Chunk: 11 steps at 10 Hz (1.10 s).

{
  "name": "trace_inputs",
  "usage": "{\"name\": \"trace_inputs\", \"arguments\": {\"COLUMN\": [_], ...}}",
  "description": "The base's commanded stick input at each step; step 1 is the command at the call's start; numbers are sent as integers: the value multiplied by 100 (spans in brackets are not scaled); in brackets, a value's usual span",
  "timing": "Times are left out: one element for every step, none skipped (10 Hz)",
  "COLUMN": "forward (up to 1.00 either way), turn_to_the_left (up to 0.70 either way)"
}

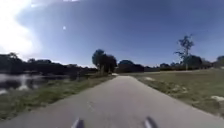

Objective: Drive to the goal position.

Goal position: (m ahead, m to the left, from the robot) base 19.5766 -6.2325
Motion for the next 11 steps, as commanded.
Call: {"name": "trace_inputs", "arguments": {"forward": [70,70,70,70,70,70,70,70,70,70,70], "turn_to_the_left": [0,0,0,0,0,0,0,0,0,0,0]}}
